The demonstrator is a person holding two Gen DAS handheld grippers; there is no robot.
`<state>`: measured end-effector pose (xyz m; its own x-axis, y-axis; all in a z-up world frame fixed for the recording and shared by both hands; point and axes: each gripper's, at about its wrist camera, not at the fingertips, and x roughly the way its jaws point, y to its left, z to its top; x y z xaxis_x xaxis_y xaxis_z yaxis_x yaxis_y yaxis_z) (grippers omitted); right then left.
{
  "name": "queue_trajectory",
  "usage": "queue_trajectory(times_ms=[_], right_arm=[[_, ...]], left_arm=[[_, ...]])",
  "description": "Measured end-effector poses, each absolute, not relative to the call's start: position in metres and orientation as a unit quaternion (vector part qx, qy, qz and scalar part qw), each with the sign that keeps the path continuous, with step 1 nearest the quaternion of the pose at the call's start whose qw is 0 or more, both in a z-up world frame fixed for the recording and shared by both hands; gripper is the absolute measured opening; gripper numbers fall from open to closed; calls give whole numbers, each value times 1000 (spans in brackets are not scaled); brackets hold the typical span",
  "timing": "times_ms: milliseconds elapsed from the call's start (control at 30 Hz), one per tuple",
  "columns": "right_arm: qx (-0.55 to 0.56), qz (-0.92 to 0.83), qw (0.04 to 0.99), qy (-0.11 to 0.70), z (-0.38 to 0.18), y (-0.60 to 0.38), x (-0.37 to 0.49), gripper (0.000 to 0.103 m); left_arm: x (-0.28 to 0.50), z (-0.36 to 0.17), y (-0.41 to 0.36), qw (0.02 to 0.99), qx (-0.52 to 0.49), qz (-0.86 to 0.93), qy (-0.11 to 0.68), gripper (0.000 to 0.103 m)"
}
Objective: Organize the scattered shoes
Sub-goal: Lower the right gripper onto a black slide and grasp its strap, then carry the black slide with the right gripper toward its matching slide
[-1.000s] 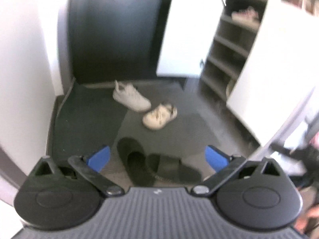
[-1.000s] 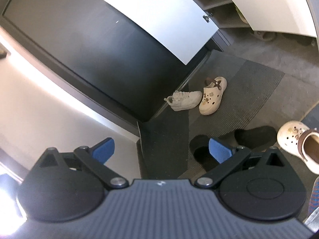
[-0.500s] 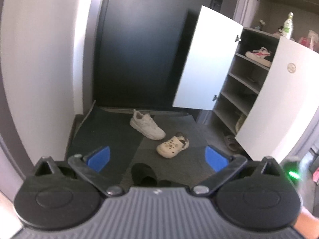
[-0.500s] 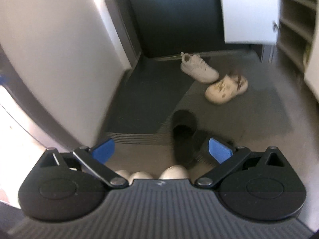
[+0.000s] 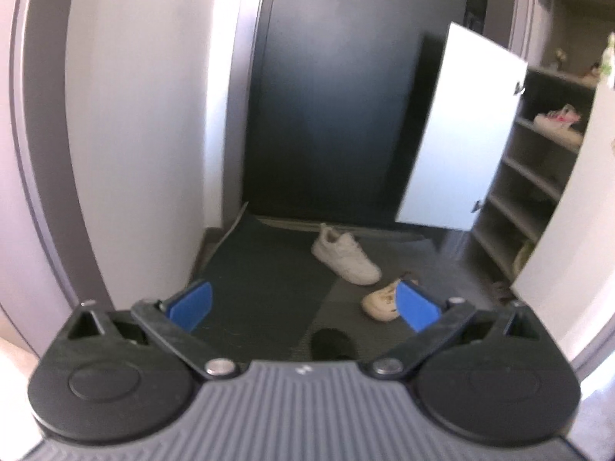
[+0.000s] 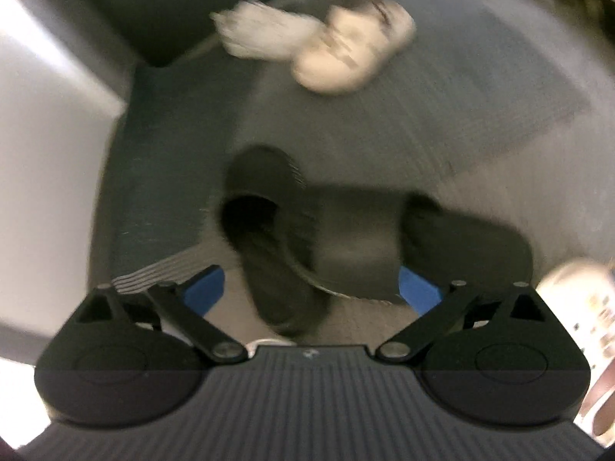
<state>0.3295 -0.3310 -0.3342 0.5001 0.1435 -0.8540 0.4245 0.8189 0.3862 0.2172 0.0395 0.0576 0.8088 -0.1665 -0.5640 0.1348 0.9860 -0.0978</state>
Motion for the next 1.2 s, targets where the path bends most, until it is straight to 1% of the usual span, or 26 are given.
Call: queue_trajectory(times_ms=[100,133,167,233,333,367,400,467,533,600,733,833,900,1067,1200], right_arm=[[277,-99,824,485,-364,-334,335,95],[266,-104,831,478,-373,-333,337,94],[255,-109,838,470,-379,-332,338,90],[243,-112,848,458,-383,-330,339,87],[264,-104,844,456,-402,-332,347,83],[265,-101,843,457,-407,-332,350,79],[265,-94,843,458,-412,-330,351,70],[264,-93,847,451,-411,-328,349,69],[270,-99,851,440,-409,-327,347,65],[282,-90,854,427,-406,-326,346,47],[329,-92,855,392,-394,-329,341,34],[402,-102,841,348,-384,-337,333,17],[434,-111,835,321,-376,-338,327,11],[478,-97,832,263,-349,-323,334,10],[503,-75,830,230,-329,-301,346,10]], left_arm=[[230,43,37,954,-24,-21,299,103],[235,39,35,954,-20,-6,298,103],[240,35,32,954,-18,1,299,103],[247,29,29,953,-19,8,301,103],[257,19,24,951,-18,13,307,103],[259,16,22,952,-24,24,303,103],[259,13,22,954,-33,39,296,103],[258,12,21,957,-49,49,281,103],[254,12,19,961,-58,51,267,103],[251,13,17,963,-59,50,259,103],[240,15,24,961,-86,32,262,103],[233,18,29,960,-94,27,261,103],[228,20,37,958,-109,22,265,103],[223,28,59,946,-167,12,276,103],[222,39,75,946,-178,10,269,103]])
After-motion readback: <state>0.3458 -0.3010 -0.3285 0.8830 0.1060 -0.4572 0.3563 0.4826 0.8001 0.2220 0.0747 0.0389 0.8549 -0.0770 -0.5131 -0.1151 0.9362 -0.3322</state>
